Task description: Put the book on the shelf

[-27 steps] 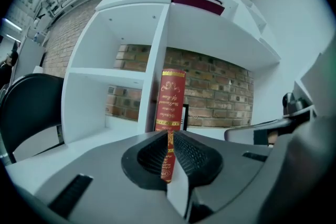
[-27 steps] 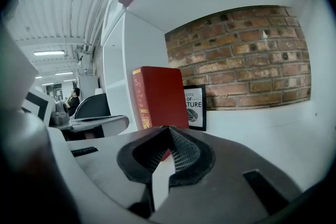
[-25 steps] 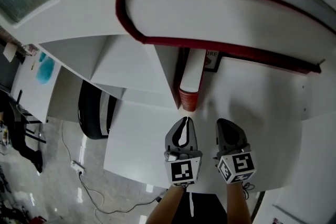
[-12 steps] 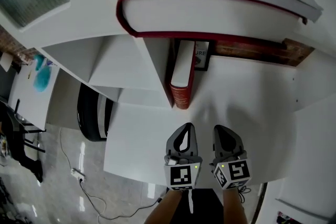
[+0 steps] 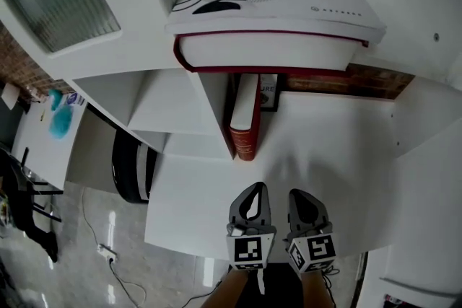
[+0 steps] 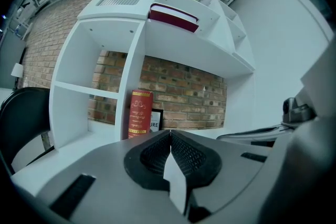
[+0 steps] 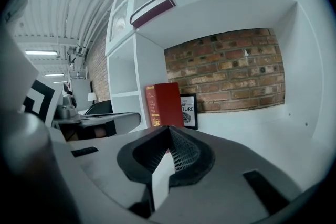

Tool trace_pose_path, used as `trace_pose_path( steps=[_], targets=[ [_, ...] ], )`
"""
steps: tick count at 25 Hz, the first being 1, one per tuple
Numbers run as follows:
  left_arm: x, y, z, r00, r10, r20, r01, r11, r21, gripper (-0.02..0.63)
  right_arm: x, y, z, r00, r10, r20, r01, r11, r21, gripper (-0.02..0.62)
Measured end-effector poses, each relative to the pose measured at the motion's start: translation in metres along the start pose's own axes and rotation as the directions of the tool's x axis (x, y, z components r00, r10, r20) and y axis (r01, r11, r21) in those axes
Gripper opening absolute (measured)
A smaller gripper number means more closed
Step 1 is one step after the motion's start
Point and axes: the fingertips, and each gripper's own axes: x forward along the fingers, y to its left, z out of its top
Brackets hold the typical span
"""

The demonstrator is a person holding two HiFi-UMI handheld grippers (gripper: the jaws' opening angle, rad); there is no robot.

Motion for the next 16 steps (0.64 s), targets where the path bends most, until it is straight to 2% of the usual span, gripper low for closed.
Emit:
trace_pose_path(
  steps=[5, 16],
  targets=[
    [-0.009, -0.007, -0.002, 1.0, -0.016, -0.018, 0.016, 1.0, 0.014, 0.017, -0.008, 0.003, 0.005, 1.0, -0.01, 0.012, 0.01, 1.0, 0.003, 0.015],
    [-0.013, -0.019, 0.014, 0.999, -0.034, 0.005, 0.033, 0.999, 0.038, 0.017, -0.017, 0.007, 0.019, 0.999, -0.003, 0.046, 0.002, 1.0, 0.012, 0.015]
  ],
)
